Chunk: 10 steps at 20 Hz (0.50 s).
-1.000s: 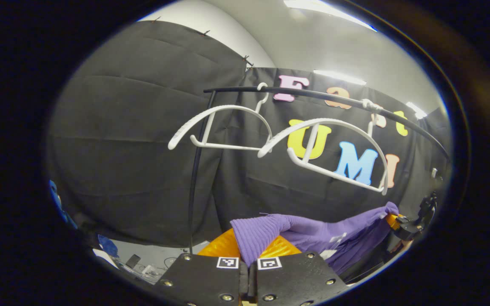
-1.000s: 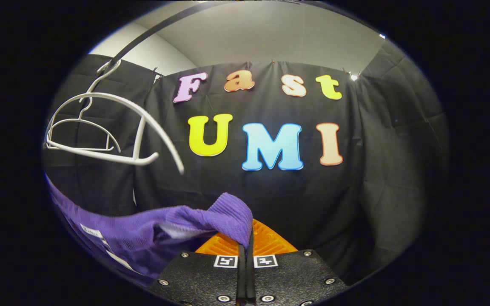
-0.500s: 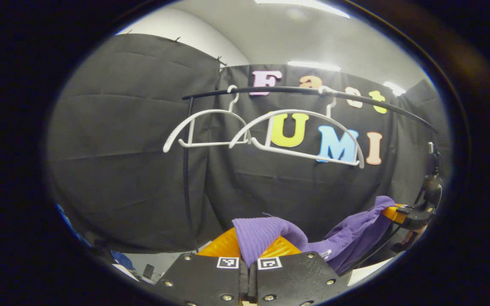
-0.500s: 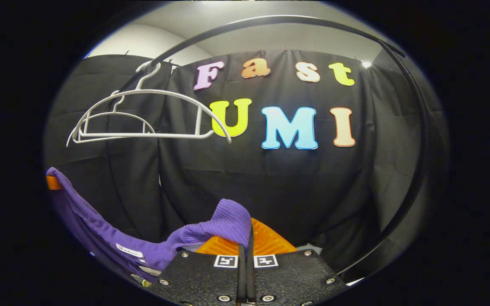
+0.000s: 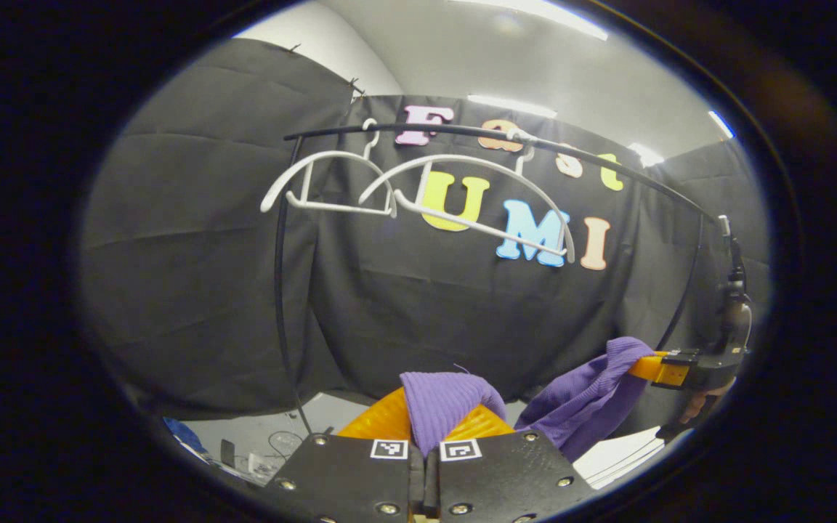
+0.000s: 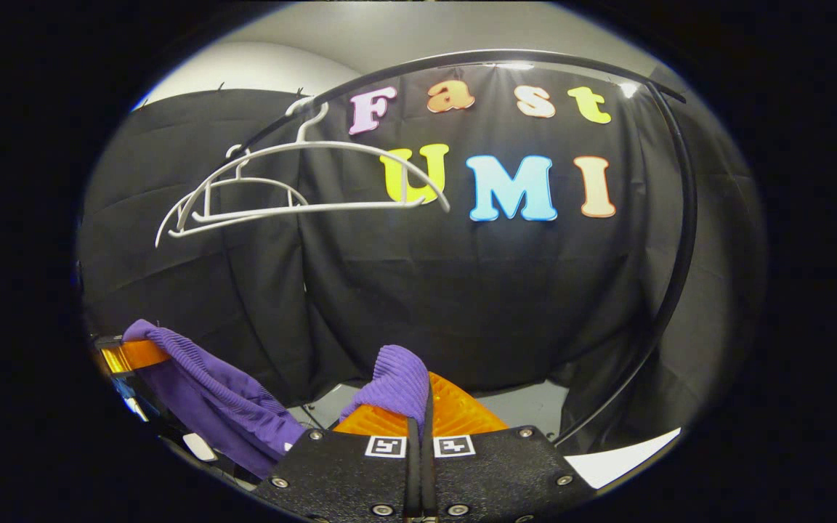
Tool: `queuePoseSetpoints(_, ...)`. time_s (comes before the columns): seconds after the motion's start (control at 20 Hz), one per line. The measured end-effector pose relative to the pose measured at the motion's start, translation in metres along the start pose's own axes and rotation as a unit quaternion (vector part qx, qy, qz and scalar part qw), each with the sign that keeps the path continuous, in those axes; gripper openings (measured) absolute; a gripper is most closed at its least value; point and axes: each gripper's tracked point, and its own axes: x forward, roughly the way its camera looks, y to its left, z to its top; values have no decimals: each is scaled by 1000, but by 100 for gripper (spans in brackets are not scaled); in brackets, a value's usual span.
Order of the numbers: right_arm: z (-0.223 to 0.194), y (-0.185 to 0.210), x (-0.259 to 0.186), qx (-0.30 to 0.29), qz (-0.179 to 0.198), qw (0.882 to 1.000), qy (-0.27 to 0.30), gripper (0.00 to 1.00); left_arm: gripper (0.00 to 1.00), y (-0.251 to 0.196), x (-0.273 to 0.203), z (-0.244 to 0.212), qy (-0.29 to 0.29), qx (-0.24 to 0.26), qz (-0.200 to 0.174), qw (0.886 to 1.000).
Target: Grasp the clothes on the hanger with both hands and then place them into the laundry hamper below.
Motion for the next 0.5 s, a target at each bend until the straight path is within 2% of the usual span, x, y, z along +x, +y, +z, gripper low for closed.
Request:
queuePoseSetpoints(0.25,-63,39,-18,17,18,998,64,0,1,31,-13,-80,71,30,7,997)
queuePoseSetpoints(0.3,-74,45,-19,29,22,996,78,0,6,33,-18,-96,86,30,6,996)
queuePoseSetpoints(0.35,-87,49,-21,44,26,994,94,0,6,36,-20,-109,97,31,6,995)
queuePoseSetpoints(0.4,-98,52,-22,56,28,992,110,0,1,38,-22,-118,106,34,6,994)
queuePoseSetpoints(0.5,-119,56,-22,65,29,988,138,0,1,39,-20,-136,125,39,8,991)
